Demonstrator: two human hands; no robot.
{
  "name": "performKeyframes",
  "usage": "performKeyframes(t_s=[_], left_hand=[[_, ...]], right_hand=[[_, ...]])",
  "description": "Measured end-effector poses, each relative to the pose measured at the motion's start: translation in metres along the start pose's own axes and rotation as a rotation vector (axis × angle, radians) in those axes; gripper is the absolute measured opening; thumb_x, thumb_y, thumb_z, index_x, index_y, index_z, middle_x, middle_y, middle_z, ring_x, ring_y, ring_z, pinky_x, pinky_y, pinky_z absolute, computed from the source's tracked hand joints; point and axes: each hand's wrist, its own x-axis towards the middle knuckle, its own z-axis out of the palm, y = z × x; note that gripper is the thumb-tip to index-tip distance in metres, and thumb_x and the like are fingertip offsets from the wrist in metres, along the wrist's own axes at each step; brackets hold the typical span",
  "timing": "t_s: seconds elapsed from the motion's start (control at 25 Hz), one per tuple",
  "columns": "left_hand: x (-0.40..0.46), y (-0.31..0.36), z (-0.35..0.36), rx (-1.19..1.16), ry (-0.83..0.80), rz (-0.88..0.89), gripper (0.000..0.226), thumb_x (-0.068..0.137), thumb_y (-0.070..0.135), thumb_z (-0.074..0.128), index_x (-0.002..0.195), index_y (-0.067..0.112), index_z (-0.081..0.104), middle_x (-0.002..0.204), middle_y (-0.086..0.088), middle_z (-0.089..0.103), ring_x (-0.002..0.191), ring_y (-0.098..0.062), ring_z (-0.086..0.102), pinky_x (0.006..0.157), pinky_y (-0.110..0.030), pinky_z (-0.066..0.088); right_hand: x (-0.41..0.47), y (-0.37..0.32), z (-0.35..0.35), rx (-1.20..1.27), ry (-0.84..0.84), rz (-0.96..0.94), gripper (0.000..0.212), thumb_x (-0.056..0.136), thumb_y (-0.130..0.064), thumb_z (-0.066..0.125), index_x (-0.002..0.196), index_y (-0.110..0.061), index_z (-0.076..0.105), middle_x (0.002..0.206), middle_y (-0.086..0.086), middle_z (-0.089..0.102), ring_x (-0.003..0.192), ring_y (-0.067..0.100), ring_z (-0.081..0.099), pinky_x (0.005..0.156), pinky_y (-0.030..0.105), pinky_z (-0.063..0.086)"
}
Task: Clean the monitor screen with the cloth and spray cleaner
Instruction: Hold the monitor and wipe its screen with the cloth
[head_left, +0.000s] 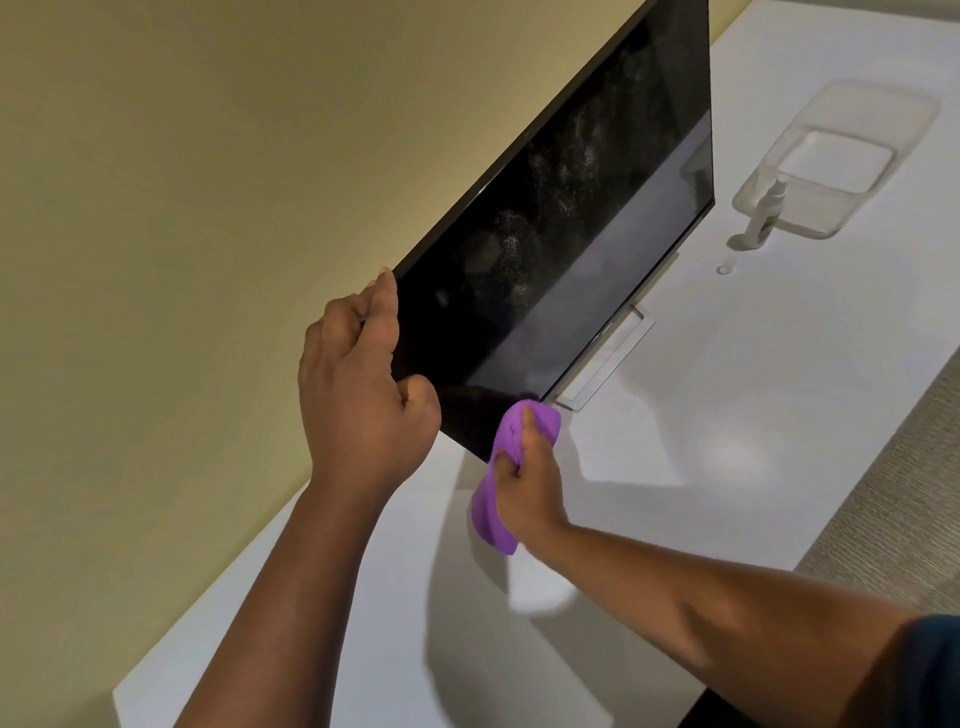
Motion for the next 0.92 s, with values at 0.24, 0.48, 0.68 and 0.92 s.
performKeyframes(t_s=[0.24, 0.48, 0.68, 0.92], left_hand=[[-0.001, -0.001, 0.0, -0.008, 0.003, -0.007, 0.086, 0.069, 0.013, 0.049, 0.155, 0.012, 0.042, 0.125, -0.012, 0.054, 0.109, -0.03, 0.045, 0.094, -0.041, 0.043], [0.0, 0.001, 0.0, -0.022, 0.015, -0.024, 0.086, 0.069, 0.013, 0.049, 0.155, 0.013, 0.043, 0.124, -0.011, 0.054, 0.106, -0.027, 0.045, 0.092, -0.04, 0.044], [0.001, 0.0, 0.0, -0.018, -0.002, -0.021, 0.086, 0.07, 0.015, 0.049, 0.155, 0.014, 0.042, 0.124, -0.011, 0.054, 0.107, -0.027, 0.045, 0.091, -0.04, 0.044], [0.001, 0.0, 0.003, -0.015, 0.009, -0.018, 0.085, 0.071, 0.016, 0.05, 0.155, 0.014, 0.042, 0.125, -0.009, 0.054, 0.109, -0.025, 0.044, 0.089, -0.042, 0.047]], right_hand=[[-0.015, 0.007, -0.009, -0.097, -0.071, -0.039, 0.061, 0.106, -0.007, 0.046, 0.161, -0.015, 0.021, 0.137, 0.005, 0.048, 0.105, 0.01, 0.048, 0.077, -0.007, 0.029], [-0.016, -0.005, 0.002, -0.086, -0.104, 0.004, 0.045, 0.109, -0.012, 0.04, 0.153, -0.008, 0.033, 0.108, 0.011, 0.051, 0.078, 0.015, 0.048, 0.063, 0.014, 0.039], [-0.027, 0.006, -0.001, -0.285, -0.302, -0.038, 0.063, 0.107, -0.013, 0.045, 0.162, -0.019, 0.016, 0.121, -0.002, 0.043, 0.103, 0.014, 0.051, 0.083, 0.018, 0.044], [-0.026, 0.007, -0.003, -0.278, -0.261, -0.018, 0.03, 0.103, -0.005, 0.048, 0.131, -0.012, 0.052, 0.103, -0.003, 0.05, 0.092, 0.014, 0.054, 0.063, 0.006, 0.04]])
